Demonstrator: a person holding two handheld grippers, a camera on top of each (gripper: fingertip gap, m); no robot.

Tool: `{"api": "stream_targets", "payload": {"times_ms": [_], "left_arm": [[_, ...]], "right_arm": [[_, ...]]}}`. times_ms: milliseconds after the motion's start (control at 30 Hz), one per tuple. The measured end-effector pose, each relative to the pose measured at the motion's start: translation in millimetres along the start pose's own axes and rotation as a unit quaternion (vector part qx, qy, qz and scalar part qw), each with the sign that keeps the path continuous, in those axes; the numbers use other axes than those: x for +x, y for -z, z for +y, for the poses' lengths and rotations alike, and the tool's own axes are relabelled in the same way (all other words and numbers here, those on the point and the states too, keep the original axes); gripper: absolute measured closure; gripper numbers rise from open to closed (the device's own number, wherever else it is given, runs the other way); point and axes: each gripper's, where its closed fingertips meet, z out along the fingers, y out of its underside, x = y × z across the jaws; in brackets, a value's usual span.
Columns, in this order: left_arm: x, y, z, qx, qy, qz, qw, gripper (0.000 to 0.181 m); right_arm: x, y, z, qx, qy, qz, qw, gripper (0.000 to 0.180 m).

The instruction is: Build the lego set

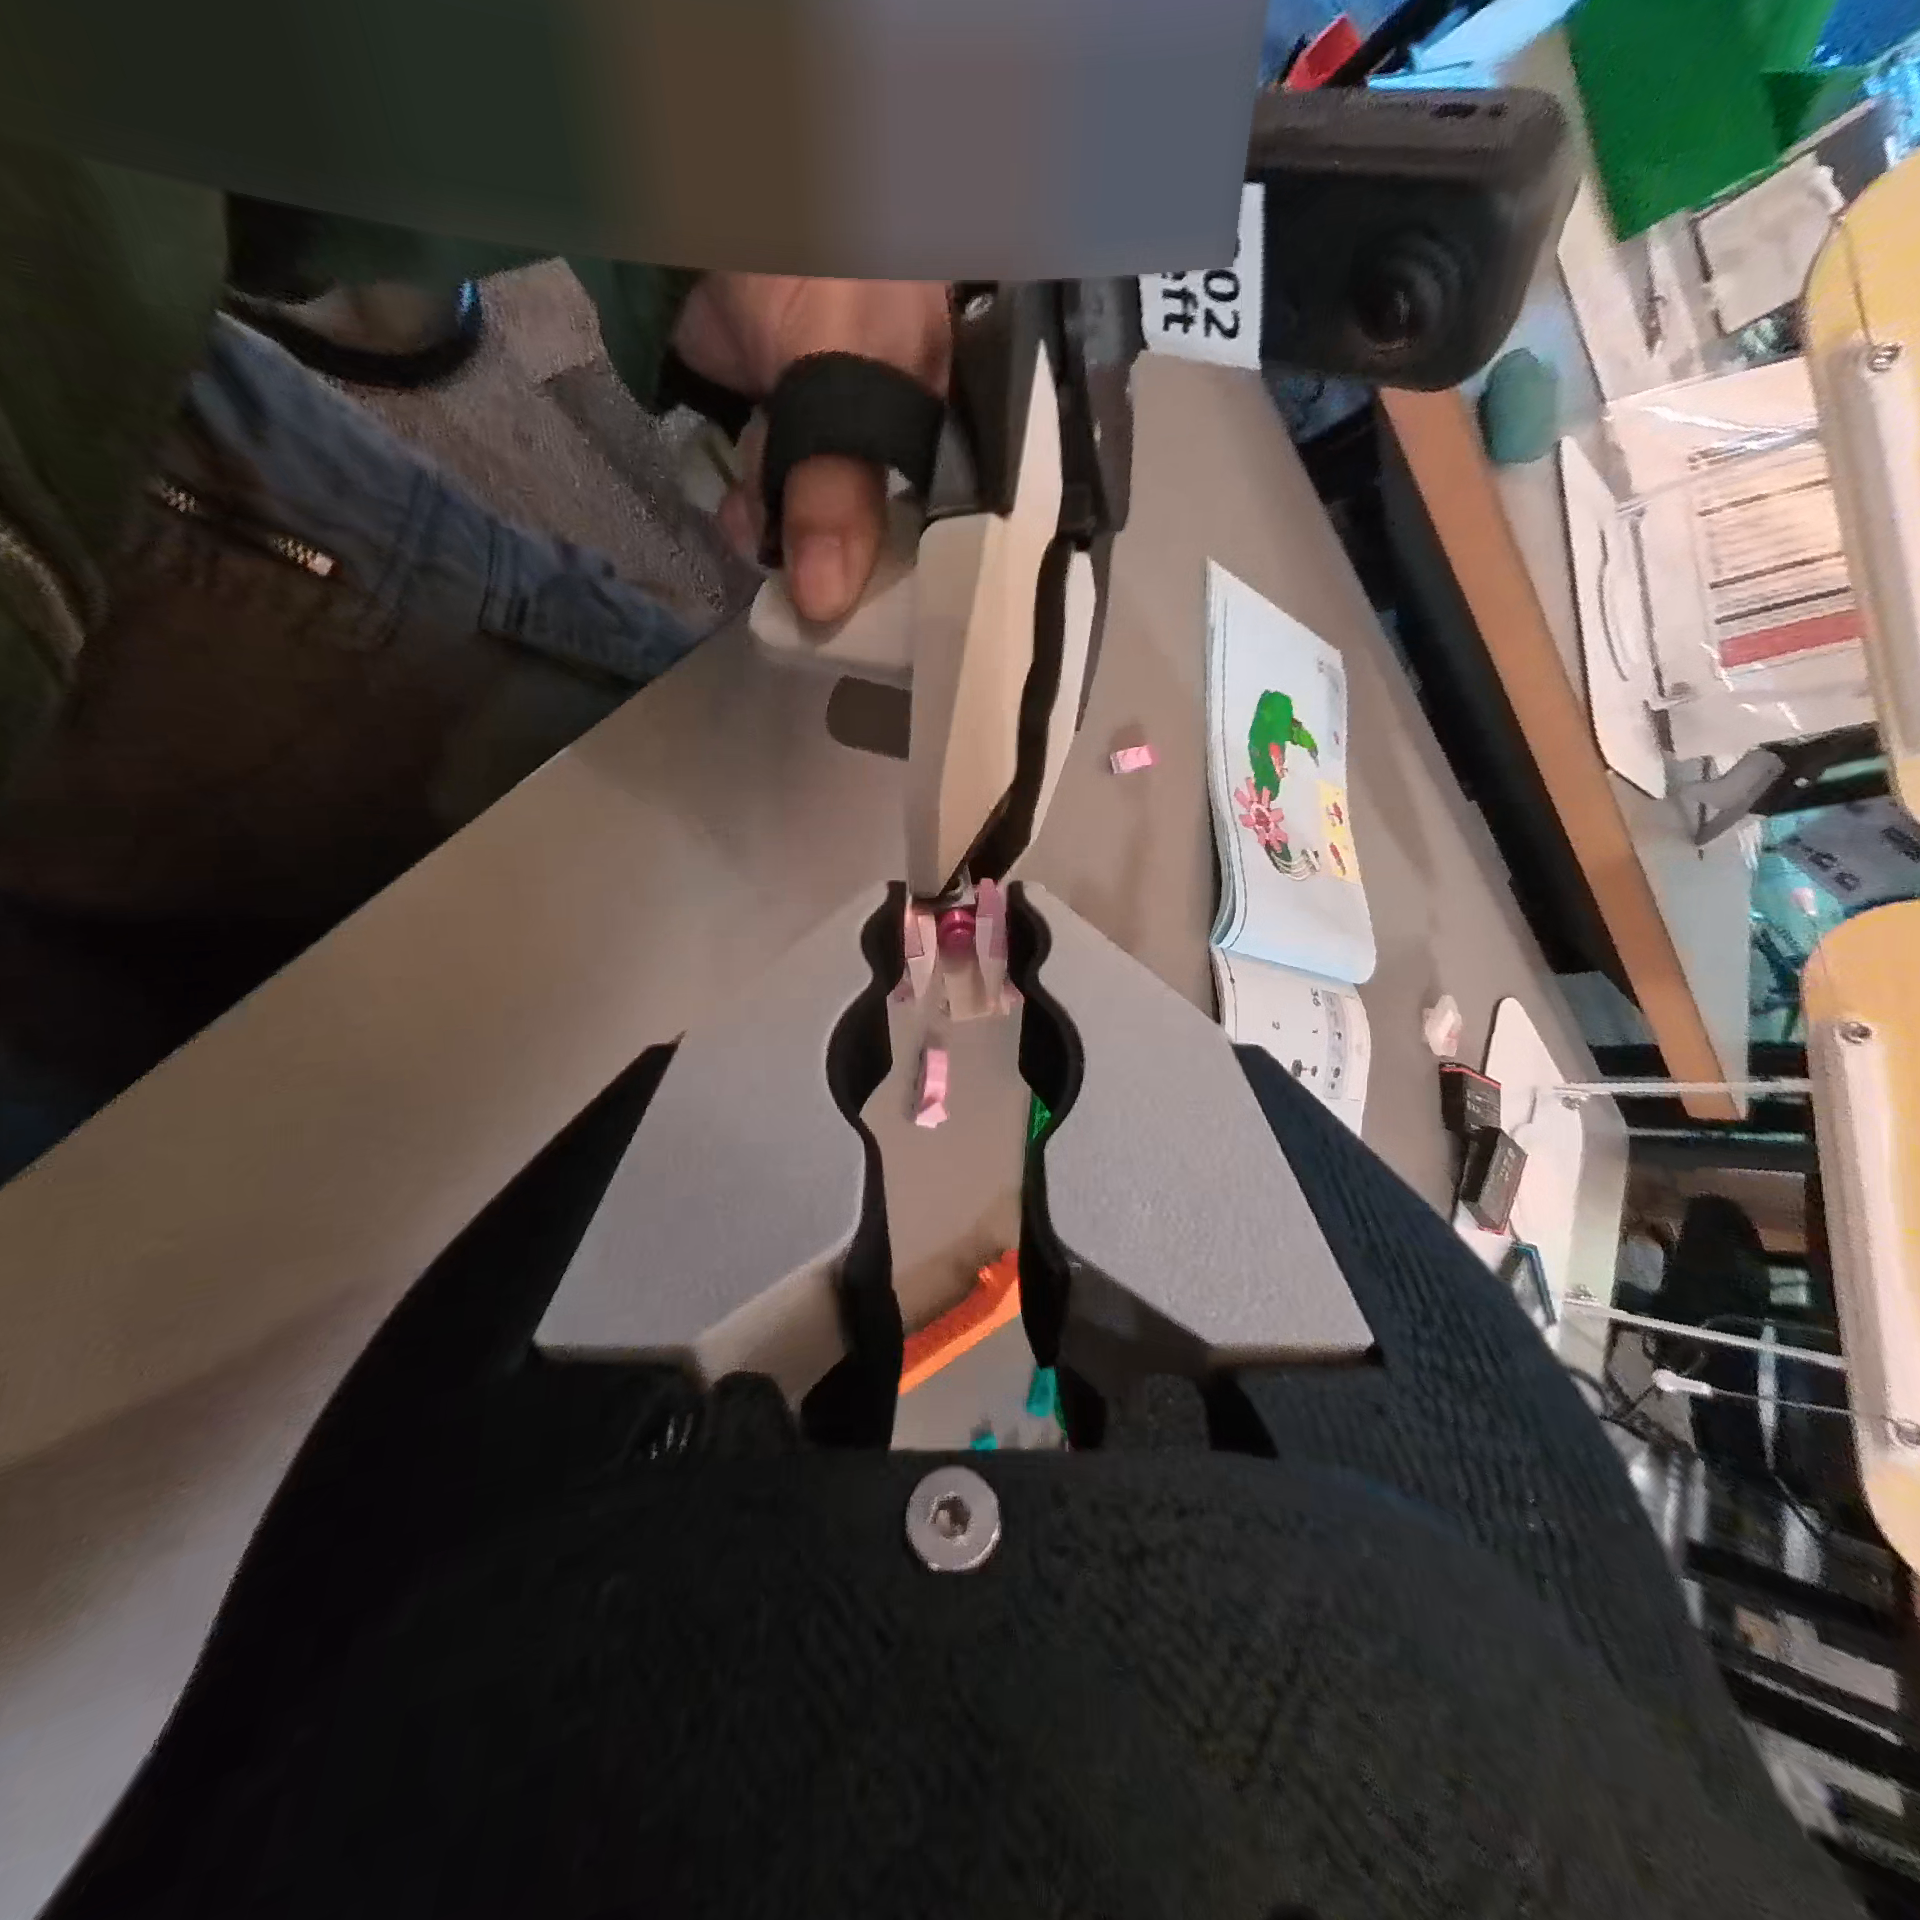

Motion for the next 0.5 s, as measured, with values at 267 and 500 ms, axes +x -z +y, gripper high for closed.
{"api": "stream_targets", "payload": {"times_ms": [267,500], "left_arm": [[0,-2,3,0.004,0.041,0.021,0.999,0.169],[1,-5,19,-0.064,-0.013,-0.004,0.998,0.170]], "right_arm": [[-3,0,1,0.004,0.001,0.007,1.000,0.163],[-19,-3,4,-0.018,0.046,-0.034,0.998,0.162]]}}
